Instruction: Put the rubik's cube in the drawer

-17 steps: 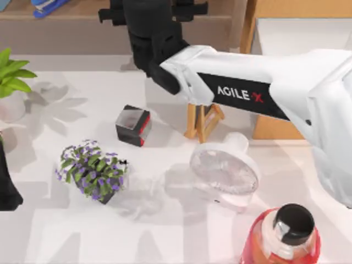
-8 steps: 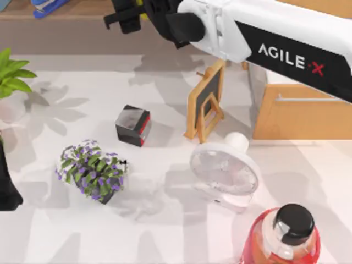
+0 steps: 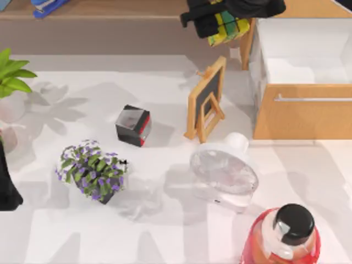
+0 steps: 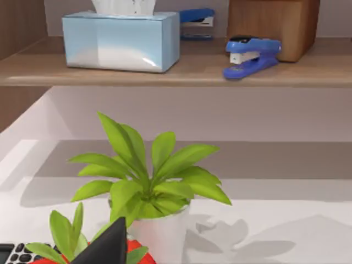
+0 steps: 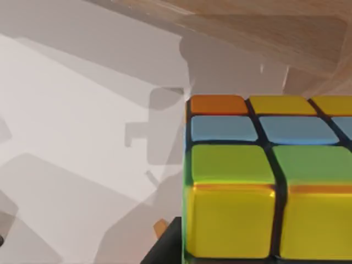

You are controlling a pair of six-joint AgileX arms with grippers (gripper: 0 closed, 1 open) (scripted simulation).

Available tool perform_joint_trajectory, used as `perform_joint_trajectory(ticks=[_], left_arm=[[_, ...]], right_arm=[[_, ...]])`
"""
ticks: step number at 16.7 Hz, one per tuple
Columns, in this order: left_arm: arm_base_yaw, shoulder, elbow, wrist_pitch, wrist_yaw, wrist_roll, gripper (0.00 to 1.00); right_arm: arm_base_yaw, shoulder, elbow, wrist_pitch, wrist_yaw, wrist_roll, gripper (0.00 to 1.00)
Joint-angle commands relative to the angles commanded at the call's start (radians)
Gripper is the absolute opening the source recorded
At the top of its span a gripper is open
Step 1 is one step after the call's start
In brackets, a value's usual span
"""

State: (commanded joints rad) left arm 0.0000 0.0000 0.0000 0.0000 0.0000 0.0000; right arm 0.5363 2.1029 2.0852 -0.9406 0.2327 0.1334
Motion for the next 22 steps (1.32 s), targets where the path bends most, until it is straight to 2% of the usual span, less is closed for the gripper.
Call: perform_joint_trajectory(ticks=[5, 10, 14, 20, 22], left_arm=[[0.000, 0.000, 0.000, 0.000, 0.000, 0.000, 1.00], [0.000, 0.000, 0.000, 0.000, 0.000, 0.000, 1.00], [0.000, 0.000, 0.000, 0.000, 0.000, 0.000, 1.00], [0.000, 0.000, 0.000, 0.000, 0.000, 0.000, 1.00], [0.000, 0.000, 0.000, 0.000, 0.000, 0.000, 1.00]], right_arm=[[-0.210, 0.057, 0.101, -0.281, -0.115, 0.011, 0.00], [-0.372, 0.229, 0.173, -0.424, -0.205, 0.014, 0.00], [-0.412, 0.343, 0.196, -0.457, -0.248, 0.014, 0.00], [-0.413, 0.352, 0.197, -0.458, -0.252, 0.014, 0.00], [-0.413, 0.352, 0.197, -0.458, -0.252, 0.014, 0.15]])
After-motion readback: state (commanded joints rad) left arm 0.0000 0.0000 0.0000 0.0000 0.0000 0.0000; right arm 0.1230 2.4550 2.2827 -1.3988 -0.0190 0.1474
